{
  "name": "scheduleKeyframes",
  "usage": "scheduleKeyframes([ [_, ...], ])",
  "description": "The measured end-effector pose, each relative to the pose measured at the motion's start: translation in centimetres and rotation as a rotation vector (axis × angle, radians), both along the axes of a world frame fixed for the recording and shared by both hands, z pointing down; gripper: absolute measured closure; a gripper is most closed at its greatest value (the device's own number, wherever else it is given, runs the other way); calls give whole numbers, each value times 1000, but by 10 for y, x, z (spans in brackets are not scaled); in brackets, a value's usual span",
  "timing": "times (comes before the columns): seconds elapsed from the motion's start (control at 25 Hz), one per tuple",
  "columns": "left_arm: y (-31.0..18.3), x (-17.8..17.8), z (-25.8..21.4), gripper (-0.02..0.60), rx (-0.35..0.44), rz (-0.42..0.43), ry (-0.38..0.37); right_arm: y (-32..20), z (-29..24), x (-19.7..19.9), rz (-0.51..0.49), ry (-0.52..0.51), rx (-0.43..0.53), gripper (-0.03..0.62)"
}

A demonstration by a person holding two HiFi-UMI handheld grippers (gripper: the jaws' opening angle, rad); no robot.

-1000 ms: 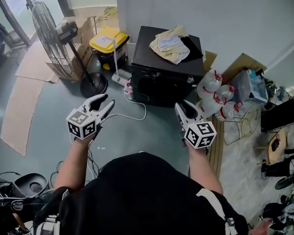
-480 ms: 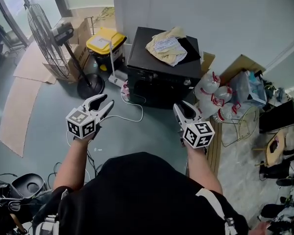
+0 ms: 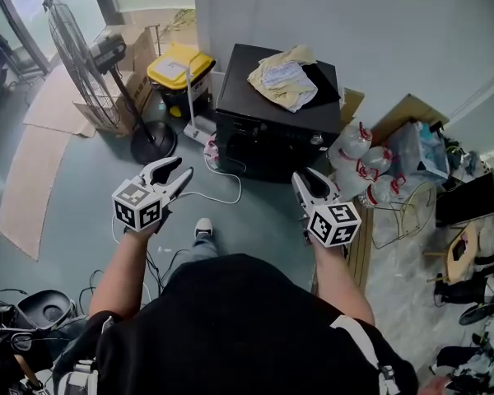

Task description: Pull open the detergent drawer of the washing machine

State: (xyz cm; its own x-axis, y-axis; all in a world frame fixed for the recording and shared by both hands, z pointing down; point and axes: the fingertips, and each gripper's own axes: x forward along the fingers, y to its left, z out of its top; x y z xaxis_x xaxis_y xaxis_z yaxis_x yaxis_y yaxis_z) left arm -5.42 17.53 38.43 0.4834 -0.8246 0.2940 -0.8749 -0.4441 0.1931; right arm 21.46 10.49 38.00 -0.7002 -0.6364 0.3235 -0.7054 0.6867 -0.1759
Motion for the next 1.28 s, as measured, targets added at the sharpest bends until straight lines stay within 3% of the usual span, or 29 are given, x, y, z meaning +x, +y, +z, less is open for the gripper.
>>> scheduleKeyframes([
  [0.4,-30,-11,6,414,-17,21,-1,-27,6,-3,39,0,-13,477],
  [1.28,-132,-61,51,414,-85,121,31,-104,37,-50,154,28,-68,477],
])
